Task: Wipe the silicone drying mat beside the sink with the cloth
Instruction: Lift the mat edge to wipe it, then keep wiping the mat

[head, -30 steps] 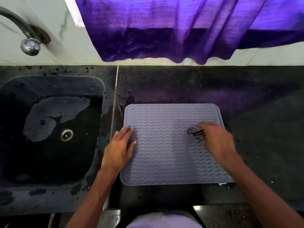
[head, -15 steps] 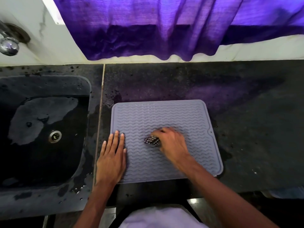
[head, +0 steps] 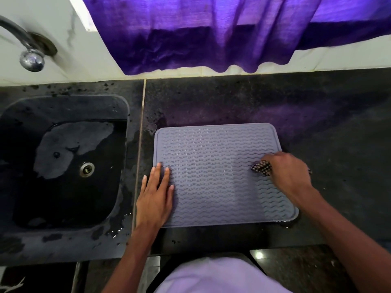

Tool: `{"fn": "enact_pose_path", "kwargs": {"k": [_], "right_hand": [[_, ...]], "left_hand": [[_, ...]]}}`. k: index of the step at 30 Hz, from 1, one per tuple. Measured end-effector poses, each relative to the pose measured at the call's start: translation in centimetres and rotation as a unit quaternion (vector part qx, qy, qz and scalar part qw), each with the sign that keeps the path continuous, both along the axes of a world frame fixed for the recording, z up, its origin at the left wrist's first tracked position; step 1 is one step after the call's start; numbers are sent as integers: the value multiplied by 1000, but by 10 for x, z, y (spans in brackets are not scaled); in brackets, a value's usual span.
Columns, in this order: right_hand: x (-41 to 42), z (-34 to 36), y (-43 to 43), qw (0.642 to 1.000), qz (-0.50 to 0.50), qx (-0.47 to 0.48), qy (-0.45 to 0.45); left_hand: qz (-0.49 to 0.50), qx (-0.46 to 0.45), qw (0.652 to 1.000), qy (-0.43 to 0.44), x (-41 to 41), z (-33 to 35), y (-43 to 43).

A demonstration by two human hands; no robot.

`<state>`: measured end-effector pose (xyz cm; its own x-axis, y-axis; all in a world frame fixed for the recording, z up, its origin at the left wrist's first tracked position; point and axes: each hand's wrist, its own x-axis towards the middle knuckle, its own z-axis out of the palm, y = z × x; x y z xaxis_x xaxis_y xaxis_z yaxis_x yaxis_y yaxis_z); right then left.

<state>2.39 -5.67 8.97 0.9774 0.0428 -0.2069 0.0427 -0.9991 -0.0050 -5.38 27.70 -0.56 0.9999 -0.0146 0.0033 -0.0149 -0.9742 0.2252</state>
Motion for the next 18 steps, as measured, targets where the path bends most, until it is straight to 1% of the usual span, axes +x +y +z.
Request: {"fn": "enact_pose_path", "kwargs": {"k": [3, 5, 7, 9, 11, 13, 18], "right_hand": [[-14, 3, 53, 994, 46, 88, -36], [-24, 3, 98, 984, 92, 144, -44], [-31, -4, 140, 976, 127, 174, -29], [-36, -10, 171, 975, 146, 167, 5], [-39, -15, 184, 980, 151, 125, 22], [-40, -18, 181, 984, 140, 106, 20], [-37, -17, 142, 988, 113, 101, 22]], "left_hand": [[23, -50, 998, -43, -15, 4, 1], [31, -50, 996, -68, -27, 2, 1], [31, -39, 996, -80, -35, -1, 2], [21, -21, 996, -85, -39, -3, 3], [13, -4, 996, -89, -39, -3, 4], [10, 11, 996, -91, -37, -1, 3], [15, 32, 996, -80, -36, 2, 3]]}}
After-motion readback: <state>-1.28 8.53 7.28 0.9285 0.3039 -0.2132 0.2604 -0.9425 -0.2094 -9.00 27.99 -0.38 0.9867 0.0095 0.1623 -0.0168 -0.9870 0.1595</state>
